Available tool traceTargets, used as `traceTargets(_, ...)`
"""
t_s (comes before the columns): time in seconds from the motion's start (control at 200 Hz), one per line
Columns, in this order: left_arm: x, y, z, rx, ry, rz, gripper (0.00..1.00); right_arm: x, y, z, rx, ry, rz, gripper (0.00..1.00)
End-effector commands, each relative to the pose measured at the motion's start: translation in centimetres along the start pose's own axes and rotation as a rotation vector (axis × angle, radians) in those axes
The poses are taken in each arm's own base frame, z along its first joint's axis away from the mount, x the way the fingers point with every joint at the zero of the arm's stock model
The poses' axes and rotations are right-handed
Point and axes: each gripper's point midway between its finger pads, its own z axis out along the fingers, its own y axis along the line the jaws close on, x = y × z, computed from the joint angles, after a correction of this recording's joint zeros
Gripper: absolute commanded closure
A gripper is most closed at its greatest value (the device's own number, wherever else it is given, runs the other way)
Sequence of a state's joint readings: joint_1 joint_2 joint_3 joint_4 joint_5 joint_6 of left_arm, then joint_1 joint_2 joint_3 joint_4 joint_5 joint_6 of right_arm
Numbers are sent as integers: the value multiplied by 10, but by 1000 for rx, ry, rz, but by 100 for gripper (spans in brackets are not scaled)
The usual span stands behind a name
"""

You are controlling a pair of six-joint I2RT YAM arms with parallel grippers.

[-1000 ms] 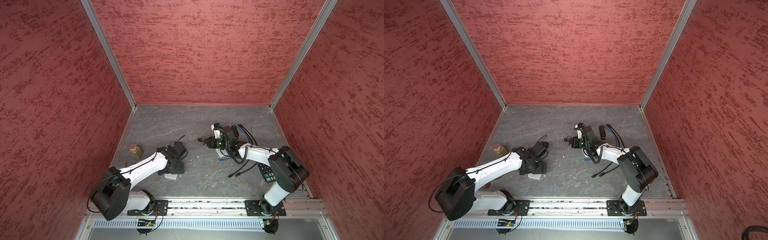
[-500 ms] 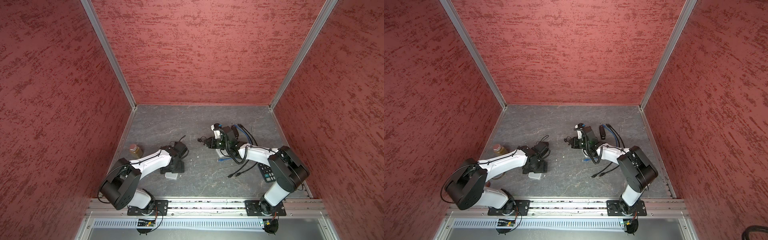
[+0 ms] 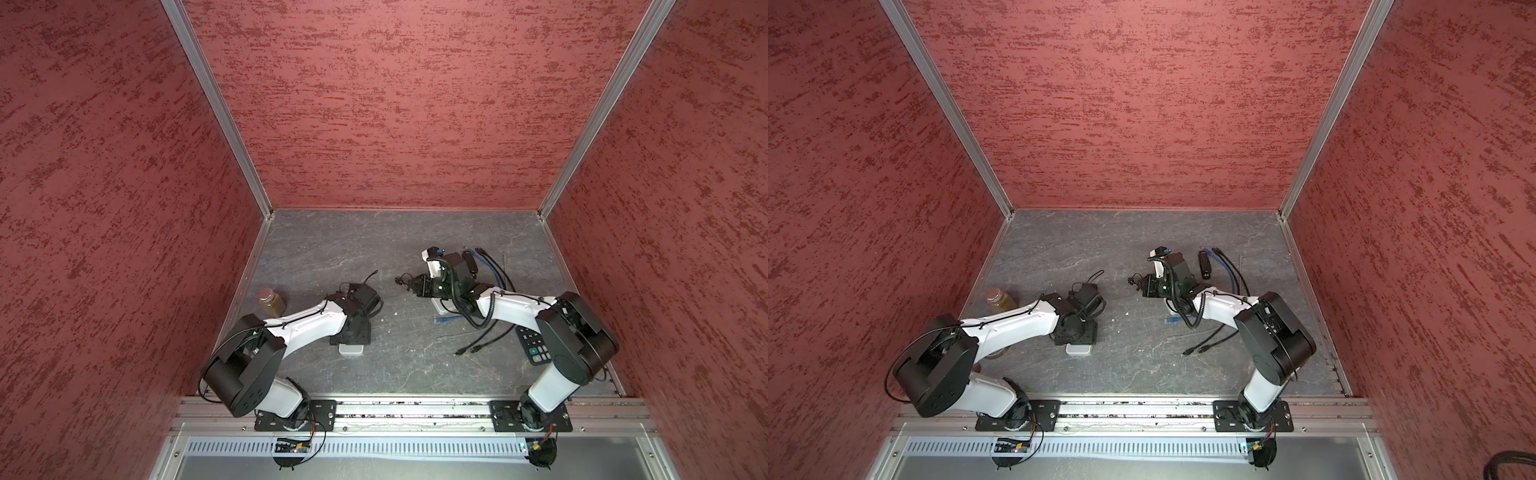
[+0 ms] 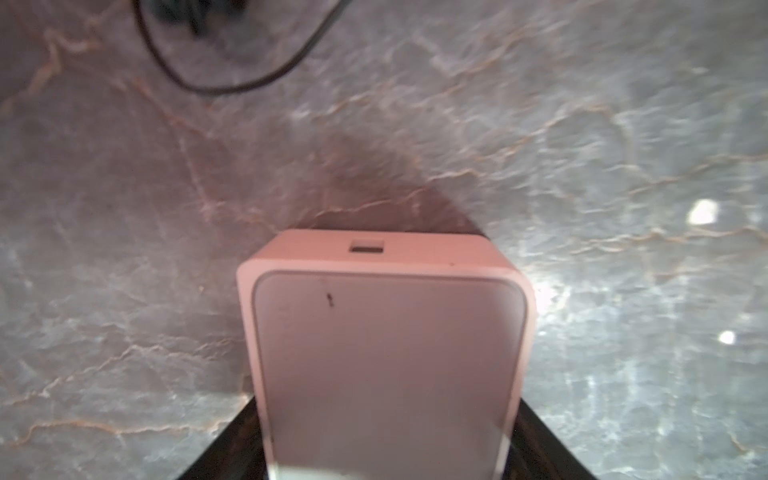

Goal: Insert the plug into the switch port

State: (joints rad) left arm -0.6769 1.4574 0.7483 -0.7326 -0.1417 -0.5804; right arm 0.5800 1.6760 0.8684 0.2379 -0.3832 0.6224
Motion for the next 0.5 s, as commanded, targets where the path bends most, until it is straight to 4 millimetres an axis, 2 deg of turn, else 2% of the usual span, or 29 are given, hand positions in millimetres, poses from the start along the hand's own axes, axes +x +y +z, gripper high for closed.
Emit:
traceTargets(0.0, -25, -19, -13, 54, -163, 48, 49, -5, 9, -7, -47, -8, 14, 100)
traceTargets(0.17, -51, -57, -40, 167, -415, 175, 59, -10, 17, -15, -107, -23, 39, 100)
traceTargets(0.276, -64, -78, -57, 264, -591, 210, 60, -17, 25, -20, -156, -35, 49, 100)
traceTargets(0.391, -71, -89, -70, 365, -732, 219, 60, -23, 31, -27, -174, -48, 36, 100)
traceTargets(0.496, -72, -99, -81, 415, -820, 295, 61, -30, 35, -34, -156, -69, 3, 100)
